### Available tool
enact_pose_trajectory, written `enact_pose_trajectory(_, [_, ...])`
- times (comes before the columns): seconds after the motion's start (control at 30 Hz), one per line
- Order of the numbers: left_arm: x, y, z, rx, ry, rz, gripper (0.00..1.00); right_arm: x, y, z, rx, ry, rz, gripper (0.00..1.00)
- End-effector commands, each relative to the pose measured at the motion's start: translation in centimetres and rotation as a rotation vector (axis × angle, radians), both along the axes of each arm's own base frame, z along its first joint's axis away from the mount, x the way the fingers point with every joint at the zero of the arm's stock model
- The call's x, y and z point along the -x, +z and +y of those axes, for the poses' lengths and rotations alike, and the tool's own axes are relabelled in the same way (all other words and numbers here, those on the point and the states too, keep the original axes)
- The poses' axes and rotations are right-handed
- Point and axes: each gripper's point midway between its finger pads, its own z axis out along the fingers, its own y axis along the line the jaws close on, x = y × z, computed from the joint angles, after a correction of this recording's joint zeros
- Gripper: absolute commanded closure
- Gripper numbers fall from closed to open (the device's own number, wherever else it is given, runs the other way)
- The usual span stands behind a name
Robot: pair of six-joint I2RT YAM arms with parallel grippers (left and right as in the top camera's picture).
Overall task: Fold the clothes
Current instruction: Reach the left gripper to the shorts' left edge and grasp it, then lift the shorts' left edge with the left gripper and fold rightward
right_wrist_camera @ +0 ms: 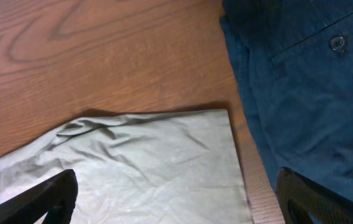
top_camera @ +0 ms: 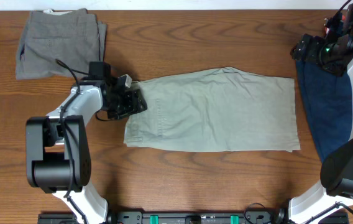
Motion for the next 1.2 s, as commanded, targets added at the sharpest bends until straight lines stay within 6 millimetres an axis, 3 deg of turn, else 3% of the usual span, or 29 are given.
enact_pose_trajectory(0.0, [2.1,-2.8,0.5,-0.055,-0.012,0.087,0.67,-0.3,0.5,-0.1,0.001,-0.008,-0.013,0.01])
enact_pose_trajectory(0.1, [2.1,-3.0,1.2,-0.091,0.001,0.094,0.87,-0.3,0.5,-0.1,0.001,-0.008,-0.013,0.01])
enact_pose_trajectory(0.17, [2.2,-3.1,1.9,-0.127,0.039,0.11,0.94,-0.3,0.5,-0.1,0.001,-0.008,-0.013,0.01])
enact_pose_trajectory(0.4, [2.9,-0.8,6.7,-0.339,0.133,0.197,0.94,-0.3,0.5,-0.1,0.001,-0.009,-0.013,0.01])
enact_pose_trajectory(0.53, [3.0,2.5,9.0,-0.449,0.163,0.256,0.94,-0.3,0.5,-0.1,0.001,-0.009,-0.013,0.01])
enact_pose_trajectory(0.7, [2.3,7.2,10.2,-0.516,0.162,0.272,0.94,-0.3,0.5,-0.1,0.001,-0.009,-0.013,0.01])
enact_pose_trajectory(0.83, [1.4,11.2,10.0,-0.517,0.163,0.246,0.94,-0.3,0.5,-0.1,0.001,-0.009,-0.013,0.01])
enact_pose_trajectory(0.97, [0.6,15.2,8.6,-0.518,0.134,0.189,0.94,-0.3,0.5,-0.1,0.001,-0.009,-0.013,0.01])
enact_pose_trajectory(1.07, [0.0,17.9,6.3,-0.509,0.09,0.117,0.94,-0.3,0.5,-0.1,0.001,-0.009,-0.013,0.01])
enact_pose_trajectory(1.17, [-0.2,19.5,2.5,-0.465,0.016,0.039,0.94,-0.3,0.5,-0.1,0.001,-0.009,-0.013,0.01])
